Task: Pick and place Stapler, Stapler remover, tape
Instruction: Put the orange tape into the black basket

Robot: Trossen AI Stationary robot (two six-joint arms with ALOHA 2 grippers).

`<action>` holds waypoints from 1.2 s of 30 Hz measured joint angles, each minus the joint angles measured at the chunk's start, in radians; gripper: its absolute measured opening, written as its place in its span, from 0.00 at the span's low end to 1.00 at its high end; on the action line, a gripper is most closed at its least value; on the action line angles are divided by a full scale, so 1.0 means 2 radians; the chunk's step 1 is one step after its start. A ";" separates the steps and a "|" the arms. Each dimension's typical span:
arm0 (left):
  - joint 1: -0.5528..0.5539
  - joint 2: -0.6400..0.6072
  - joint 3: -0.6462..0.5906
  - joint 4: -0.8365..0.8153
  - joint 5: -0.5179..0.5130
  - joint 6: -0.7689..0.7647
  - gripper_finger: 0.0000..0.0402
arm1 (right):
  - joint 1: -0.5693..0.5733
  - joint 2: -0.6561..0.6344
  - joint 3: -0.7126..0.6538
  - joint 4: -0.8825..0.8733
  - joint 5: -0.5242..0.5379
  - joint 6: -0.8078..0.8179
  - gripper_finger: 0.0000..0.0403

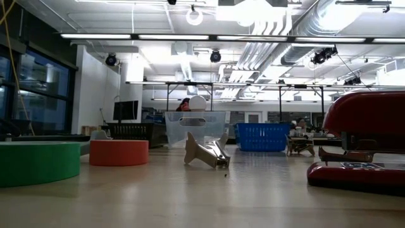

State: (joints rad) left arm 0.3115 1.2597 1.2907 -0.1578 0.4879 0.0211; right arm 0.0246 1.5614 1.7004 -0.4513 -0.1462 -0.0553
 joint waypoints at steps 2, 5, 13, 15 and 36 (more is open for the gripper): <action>0.000 0.000 0.000 0.017 0.000 0.000 0.40 | 0.000 -0.003 0.000 0.006 0.000 0.002 0.08; 0.000 0.000 0.000 0.037 0.000 0.000 0.40 | 0.000 -0.004 0.000 0.021 -0.002 0.010 0.08; 0.000 -0.001 0.000 0.094 0.017 0.016 0.40 | 0.000 -0.005 0.000 0.061 -0.033 0.019 0.08; 0.000 -0.001 0.000 0.107 0.026 0.016 0.40 | 0.000 -0.005 0.001 0.068 -0.039 0.022 0.08; -0.010 -0.002 0.000 0.174 0.030 0.012 0.40 | 0.000 -0.022 0.000 0.113 -0.071 0.038 0.08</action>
State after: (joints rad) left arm 0.2920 1.2547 1.2911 0.1895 0.5479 0.0456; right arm 0.0254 1.5166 1.7004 -0.2263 -0.2887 0.0199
